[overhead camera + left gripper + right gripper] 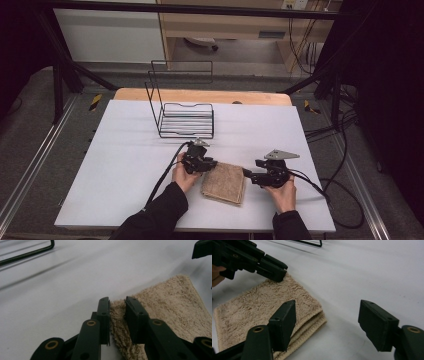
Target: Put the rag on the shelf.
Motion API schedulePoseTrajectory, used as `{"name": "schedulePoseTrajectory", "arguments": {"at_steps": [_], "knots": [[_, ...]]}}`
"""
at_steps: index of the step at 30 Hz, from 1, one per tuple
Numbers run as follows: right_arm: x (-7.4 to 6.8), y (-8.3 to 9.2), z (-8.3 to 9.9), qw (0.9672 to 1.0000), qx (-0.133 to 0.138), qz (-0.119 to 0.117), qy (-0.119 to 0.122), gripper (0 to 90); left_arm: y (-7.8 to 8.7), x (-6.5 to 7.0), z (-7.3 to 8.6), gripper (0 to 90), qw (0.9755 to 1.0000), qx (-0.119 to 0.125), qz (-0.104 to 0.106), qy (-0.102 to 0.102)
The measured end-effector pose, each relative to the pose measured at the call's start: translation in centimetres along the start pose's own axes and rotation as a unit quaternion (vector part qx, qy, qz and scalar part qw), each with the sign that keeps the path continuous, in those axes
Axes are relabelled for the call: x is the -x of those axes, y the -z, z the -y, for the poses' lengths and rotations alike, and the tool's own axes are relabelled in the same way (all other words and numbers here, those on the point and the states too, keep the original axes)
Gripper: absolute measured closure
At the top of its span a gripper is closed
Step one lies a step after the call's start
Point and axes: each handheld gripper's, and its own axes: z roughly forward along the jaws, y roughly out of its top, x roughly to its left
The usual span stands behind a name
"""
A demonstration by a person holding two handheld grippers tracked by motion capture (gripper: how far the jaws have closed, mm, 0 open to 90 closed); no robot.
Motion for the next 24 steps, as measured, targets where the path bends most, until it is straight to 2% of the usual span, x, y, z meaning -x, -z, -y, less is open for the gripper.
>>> {"name": "schedulePoseTrajectory", "arguments": {"at_steps": [2, 7, 10, 17, 21, 24], "knots": [[0.1, -0.3, -0.1, 1.0000, -0.002, 0.004, 0.001, 36.3, -0.1, 0.2, 0.0, 74.9, 1.0000, -0.001, -0.003, -0.001], [0.1, -1.2, -0.2, 0.9997, -0.010, 0.001, -0.022, 44.1, -0.1, 0.2, 0.0, 78.2, 1.0000, -0.004, -0.002, -0.002], [0.0, -1.6, -0.2, 0.9994, -0.017, 0.010, -0.027, 50.1, -0.1, 0.3, 0.1, 79.4, 1.0000, -0.005, -0.003, -0.007], [-0.9, -2.4, -0.3, 0.9991, -0.037, 0.018, -0.010, 62.3, -0.1, 0.3, 0.1, 80.5, 1.0000, -0.006, -0.001, -0.008], [-1.0, -2.4, -0.2, 0.9981, -0.051, 0.016, -0.029, 68.5, -0.1, 0.3, 0.1, 81.0, 1.0000, -0.005, 0.000, -0.007], [-1.1, -2.6, 0.0, 0.9973, -0.058, 0.016, -0.041, 69.1, -0.1, 0.3, 0.1, 81.1, 1.0000, -0.006, 0.003, -0.005]]}}
